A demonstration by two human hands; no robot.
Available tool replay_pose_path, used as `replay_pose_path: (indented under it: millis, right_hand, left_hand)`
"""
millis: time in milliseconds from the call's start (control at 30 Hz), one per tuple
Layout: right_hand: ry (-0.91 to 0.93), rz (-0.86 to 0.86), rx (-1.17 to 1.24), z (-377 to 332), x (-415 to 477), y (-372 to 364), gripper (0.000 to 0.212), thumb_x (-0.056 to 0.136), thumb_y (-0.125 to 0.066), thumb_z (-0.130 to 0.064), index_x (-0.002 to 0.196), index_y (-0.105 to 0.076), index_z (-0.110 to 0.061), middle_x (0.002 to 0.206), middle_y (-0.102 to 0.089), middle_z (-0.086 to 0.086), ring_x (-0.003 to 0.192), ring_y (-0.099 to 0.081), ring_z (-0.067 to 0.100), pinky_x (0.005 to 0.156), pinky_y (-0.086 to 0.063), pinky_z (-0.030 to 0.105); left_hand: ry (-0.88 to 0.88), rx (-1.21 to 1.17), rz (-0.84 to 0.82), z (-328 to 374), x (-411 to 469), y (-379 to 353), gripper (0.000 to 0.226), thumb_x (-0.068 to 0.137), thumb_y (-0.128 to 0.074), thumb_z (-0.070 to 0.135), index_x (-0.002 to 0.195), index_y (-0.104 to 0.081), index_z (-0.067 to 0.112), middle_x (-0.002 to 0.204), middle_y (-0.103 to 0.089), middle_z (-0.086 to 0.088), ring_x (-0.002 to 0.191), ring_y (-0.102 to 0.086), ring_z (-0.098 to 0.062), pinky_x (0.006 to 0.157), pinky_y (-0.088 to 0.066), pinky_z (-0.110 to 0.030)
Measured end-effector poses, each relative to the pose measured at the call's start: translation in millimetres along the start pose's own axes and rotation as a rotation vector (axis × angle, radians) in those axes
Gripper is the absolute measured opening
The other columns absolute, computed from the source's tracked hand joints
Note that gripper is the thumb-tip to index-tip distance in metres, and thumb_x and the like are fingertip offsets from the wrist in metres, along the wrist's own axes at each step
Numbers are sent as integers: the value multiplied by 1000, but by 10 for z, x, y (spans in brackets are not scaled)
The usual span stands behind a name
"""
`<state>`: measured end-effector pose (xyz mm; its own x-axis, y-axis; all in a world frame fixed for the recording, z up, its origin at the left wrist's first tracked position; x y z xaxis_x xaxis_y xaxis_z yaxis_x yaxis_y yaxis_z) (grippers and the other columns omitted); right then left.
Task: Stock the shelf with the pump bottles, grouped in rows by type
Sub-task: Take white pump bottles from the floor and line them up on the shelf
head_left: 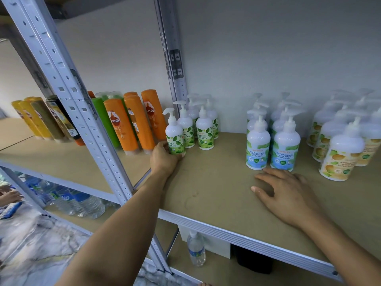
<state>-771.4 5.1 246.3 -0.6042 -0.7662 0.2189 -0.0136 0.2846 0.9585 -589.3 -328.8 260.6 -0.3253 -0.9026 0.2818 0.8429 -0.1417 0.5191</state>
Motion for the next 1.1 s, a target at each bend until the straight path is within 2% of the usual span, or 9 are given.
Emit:
replay_pose_path:
  millis: [67, 200, 400, 500, 633, 833, 967, 1100]
  right_hand:
    - [2, 8, 4, -5, -4, 10, 53, 93, -40, -67, 138, -54, -42, 152, -43, -16, 140, -37, 9, 110, -26, 38]
    - [1, 4, -17, 1, 2, 3, 59, 91, -28, -71, 137, -53, -43, 151, -43, -18, 139, -37, 8, 110, -27, 37]
    - [0, -5, -9, 6, -3, -1, 55, 93, -36, -69, 139, -52, -43, 153, -41, -16, 140, -36, 8, 111, -26, 37]
    - [8, -4, -11, -9, -9, 13, 57, 93, -31, -70, 139, -52, -43, 153, -41, -17, 140, -36, 8, 112, -26, 37]
    - [10, -7, -23, -18, -7, 20, 55, 94, -34, -69, 140, -51, -42, 153, -41, -17, 140, -36, 8, 112, -26, 37]
    - [6, -5, -10, -17, -15, 27, 61, 92, -27, -71, 140, -51, -43, 153, -41, -17, 140, -36, 8, 112, -26, 37]
    - [0, -8, 5, -21, -18, 27, 54, 94, -38, -67, 139, -51, -43, 153, -41, -16, 141, -36, 8, 112, -25, 37]
    - [-3, -11, -2, -22, -27, 39, 54, 94, -38, -67, 140, -50, -42, 153, -40, -17, 140, -35, 8, 112, -24, 36]
  left_hand:
    - [-8, 2, -13, 18, -1, -20, 74, 68, -91, 39, 131, -58, 18, 120, -67, 4, 107, -62, -16, 88, -51, -33]
    - [-26, 21, -13, 35, -1, -28, 68, 71, -89, 38, 129, -59, 18, 120, -68, 3, 105, -61, -16, 85, -48, -31]
    - [-6, 40, -1, -19, 33, -35, 72, 67, -90, 43, 127, -58, 19, 120, -66, 3, 106, -62, -17, 87, -53, -35]
    - [-6, 43, 2, -31, 46, -40, 72, 66, -90, 43, 127, -58, 19, 120, -66, 3, 106, -62, -17, 89, -54, -38]
    - [-13, 44, 1, -34, 48, -47, 73, 66, -91, 42, 127, -58, 19, 119, -66, 2, 106, -62, -17, 90, -55, -39]
    - [-20, 72, 6, -17, 40, -39, 72, 66, -91, 44, 124, -59, 19, 118, -65, 3, 104, -61, -17, 87, -54, -37]
    - [-25, 95, -1, -4, 41, -44, 72, 64, -91, 47, 122, -59, 20, 116, -65, 3, 102, -61, -17, 85, -54, -36]
    - [-25, 86, -3, 2, 25, -42, 73, 65, -90, 45, 125, -58, 19, 118, -65, 2, 104, -61, -18, 87, -54, -38]
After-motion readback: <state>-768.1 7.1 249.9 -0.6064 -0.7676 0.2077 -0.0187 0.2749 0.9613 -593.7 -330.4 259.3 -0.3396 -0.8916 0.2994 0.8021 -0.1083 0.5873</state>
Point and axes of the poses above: each hand's wrist, its own x-axis towards the middle knuckle, its own y-axis out of the back of the hand, z = x × y, the point moved 10 cm from there along x, towards the middle knuckle
